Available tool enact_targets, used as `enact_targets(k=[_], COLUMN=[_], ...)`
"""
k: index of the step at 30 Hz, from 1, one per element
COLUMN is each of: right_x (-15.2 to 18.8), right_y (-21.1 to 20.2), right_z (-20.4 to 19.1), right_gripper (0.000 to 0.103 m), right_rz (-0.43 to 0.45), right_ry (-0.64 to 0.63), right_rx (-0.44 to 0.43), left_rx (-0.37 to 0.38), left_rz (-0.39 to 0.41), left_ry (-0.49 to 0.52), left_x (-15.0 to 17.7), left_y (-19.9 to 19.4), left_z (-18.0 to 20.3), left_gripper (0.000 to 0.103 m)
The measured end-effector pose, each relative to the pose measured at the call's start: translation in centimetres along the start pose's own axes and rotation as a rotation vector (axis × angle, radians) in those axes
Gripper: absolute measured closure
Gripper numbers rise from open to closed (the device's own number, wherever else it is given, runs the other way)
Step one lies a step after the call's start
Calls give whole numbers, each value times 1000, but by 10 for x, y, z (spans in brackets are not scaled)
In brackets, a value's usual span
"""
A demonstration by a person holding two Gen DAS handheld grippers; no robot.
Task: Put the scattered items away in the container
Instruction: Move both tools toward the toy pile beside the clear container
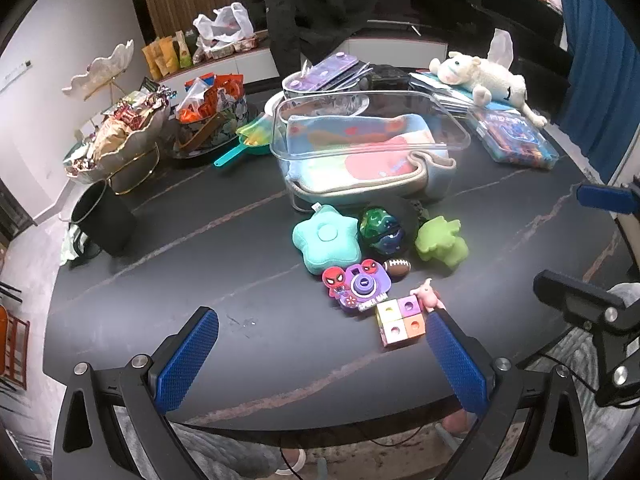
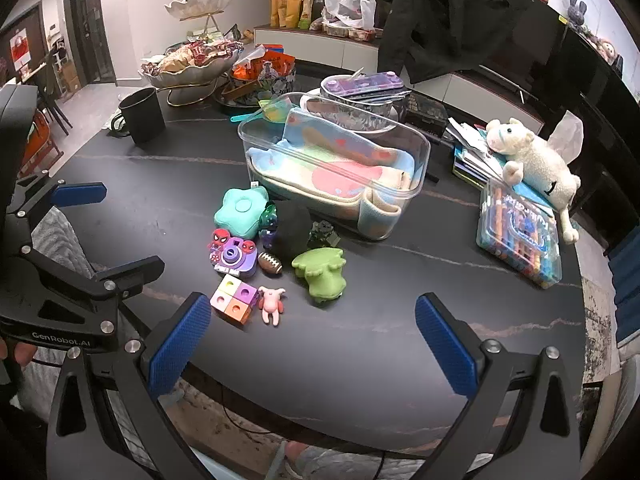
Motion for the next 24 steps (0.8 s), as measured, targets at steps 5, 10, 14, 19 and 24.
enact_targets(k=[5, 10, 14, 19, 24], right_x=[-9, -17, -22, -31, -42], right_y=[-3, -4, -5, 0, 2], right_z=[4, 8, 10, 15, 22], right_gripper=[2, 2, 2, 2, 2], right_rz=[-10, -17, -24, -50, -74], right_ry=[-18, -31, -32, -26, -38], right_rx=[10, 18, 4, -22, -20], left_rx=[0, 2, 16, 16, 16], left_rz=[-5, -4, -11, -18, -28], left_ry=[7, 14, 30, 69, 83], left_x=[-8, -19, -28, -39, -52], left_y=[3, 3, 3, 4, 9], left_z=[-4, -7, -6, -1, -1], left_gripper=[1, 1, 1, 1, 1])
Point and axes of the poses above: each gripper's, at about its wrist camera, not at the fingertips, and y roughly the way its jaws point, z to its right, x to its underside, the point moved 6 cm from there along y, roughly the way its jaws point, and after that the axes turned 14 degrees about -x, right-handed, at the moved point
